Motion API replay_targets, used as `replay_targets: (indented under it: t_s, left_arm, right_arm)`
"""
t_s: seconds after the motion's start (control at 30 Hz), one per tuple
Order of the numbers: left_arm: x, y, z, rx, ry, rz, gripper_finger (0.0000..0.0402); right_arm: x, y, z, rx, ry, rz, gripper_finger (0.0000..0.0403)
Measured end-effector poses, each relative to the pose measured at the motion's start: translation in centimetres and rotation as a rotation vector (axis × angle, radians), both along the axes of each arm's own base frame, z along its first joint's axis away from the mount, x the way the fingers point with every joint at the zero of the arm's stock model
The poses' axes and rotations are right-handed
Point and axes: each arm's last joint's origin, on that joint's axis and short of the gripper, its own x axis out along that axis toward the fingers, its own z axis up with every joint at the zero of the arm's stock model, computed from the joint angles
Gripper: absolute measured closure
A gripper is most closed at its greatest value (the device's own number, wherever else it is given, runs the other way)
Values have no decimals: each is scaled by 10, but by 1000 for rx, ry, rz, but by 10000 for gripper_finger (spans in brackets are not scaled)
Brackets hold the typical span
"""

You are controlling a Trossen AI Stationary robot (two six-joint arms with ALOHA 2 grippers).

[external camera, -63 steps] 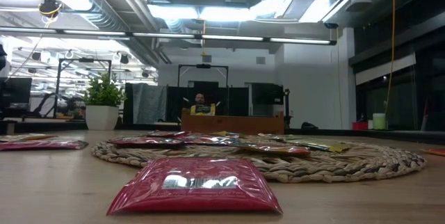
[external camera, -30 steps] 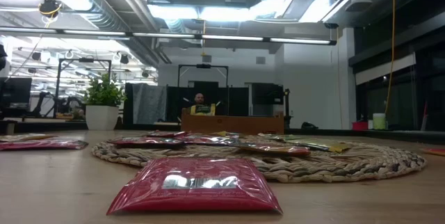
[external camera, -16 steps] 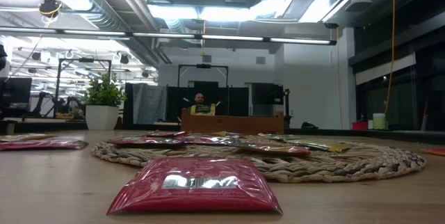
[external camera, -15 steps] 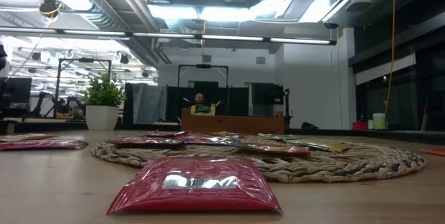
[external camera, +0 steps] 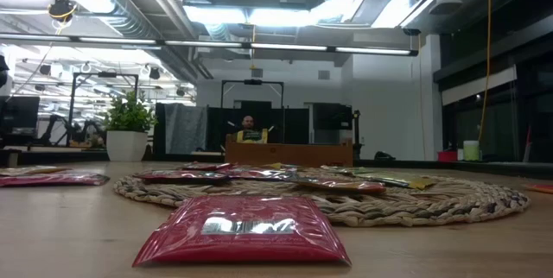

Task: Pick & Place Tea
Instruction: Put the yellow tea bag into the left of the wooden organizer

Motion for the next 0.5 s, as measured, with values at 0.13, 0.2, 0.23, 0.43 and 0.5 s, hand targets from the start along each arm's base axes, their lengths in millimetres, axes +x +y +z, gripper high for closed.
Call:
replay_targets:
  t_s: [0.13,0.2,0.23,0.43,0.5]
  left_arm:
    - [0,0,0,-31,-7,-8,297]
    - [0,0,0,-38,-8,-7,271]
    - [0,0,0,-47,-10,-4,259]
    - [0,0,0,-56,-11,-2,209]
    - [0,0,0,-56,-11,-2,204]
  right_arm:
    - [0,1,0,6,-1,17,403]
    - [0,1,0,7,0,19,403]
    - [0,1,0,8,-1,21,403]
    - [-1,1,-2,16,24,25,403]
    - [-2,2,-4,27,45,45,403]
